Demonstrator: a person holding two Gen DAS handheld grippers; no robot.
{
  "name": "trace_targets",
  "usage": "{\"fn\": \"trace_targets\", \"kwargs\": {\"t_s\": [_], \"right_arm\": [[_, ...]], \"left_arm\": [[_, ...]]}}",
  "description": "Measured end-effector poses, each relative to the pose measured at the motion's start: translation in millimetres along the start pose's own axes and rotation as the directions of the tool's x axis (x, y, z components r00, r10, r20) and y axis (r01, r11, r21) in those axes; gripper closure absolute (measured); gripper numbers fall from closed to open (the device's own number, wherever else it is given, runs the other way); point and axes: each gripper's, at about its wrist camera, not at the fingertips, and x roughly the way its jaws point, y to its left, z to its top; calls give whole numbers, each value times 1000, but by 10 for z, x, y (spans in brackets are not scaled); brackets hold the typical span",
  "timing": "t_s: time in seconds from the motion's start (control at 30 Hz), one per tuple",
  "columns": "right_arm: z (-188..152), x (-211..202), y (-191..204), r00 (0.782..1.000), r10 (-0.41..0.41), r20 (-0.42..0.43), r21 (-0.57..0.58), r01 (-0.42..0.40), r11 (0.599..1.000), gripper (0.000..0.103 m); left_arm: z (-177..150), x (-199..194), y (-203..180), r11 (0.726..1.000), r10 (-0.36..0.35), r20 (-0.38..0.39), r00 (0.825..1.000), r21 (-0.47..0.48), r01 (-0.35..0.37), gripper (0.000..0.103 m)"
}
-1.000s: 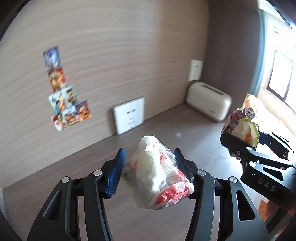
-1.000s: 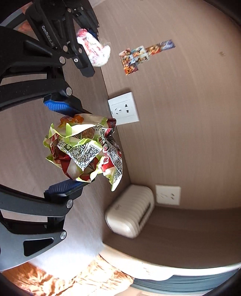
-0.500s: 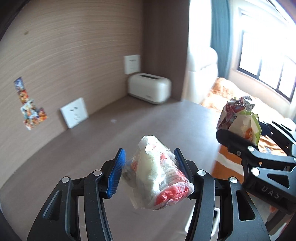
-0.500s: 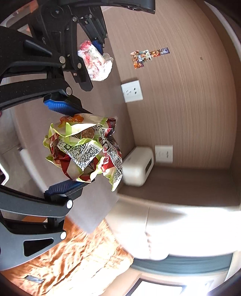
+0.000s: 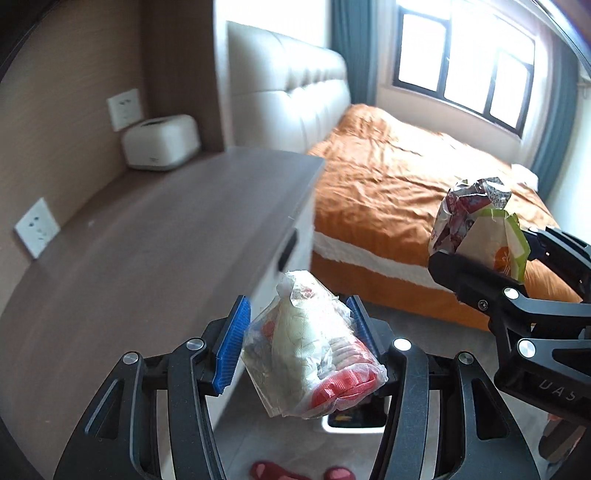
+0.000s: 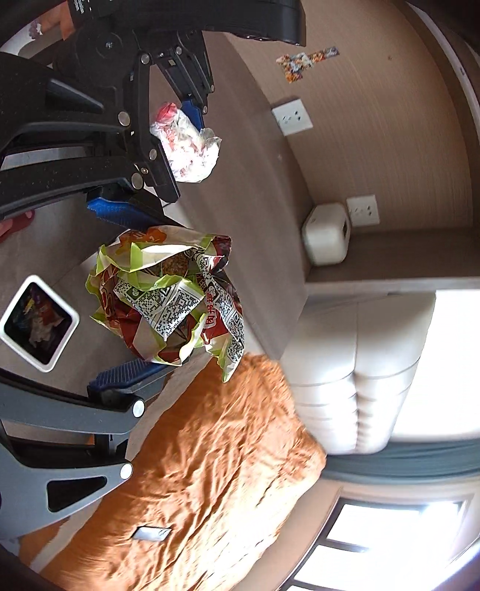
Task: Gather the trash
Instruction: 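Carry the bag and wrapper over the bin and open both tools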
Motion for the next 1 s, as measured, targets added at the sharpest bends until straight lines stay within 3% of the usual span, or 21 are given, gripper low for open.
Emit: {"fn": "trace_targets", "kwargs": {"t_s": [0.13,0.33,0.7,0.77,0.8,0.83,1.0], "right_arm": [[-290,75,-246,997,-53,-47,49,56,997,40],[-760,340,-522,988,-68,-135,114,84,990,40],[-1816,1343,-930,949,63,-309,337,48,940,40],[-1986,1483,-961,943,84,-323,369,44,928,32],[-2105,1597,-986,932,98,-349,381,46,923,11],[-2178,1656,-997,927,93,-363,384,58,921,3],[-2467,1823,-1083,903,47,-427,379,132,916,5]], "left_arm": [[-192,289,-274,997,-41,-41,998,60,44,49],[-610,838,-547,978,-95,-127,987,172,116,49],[-1462,1972,-894,929,-234,-251,939,227,292,49],[-1600,2187,-918,920,-268,-277,923,211,330,38],[-1653,2274,-923,921,-274,-279,920,201,335,10],[-1711,2364,-928,925,-272,-270,924,192,328,5],[-1883,2561,-904,935,-255,-277,926,173,309,5]]}}
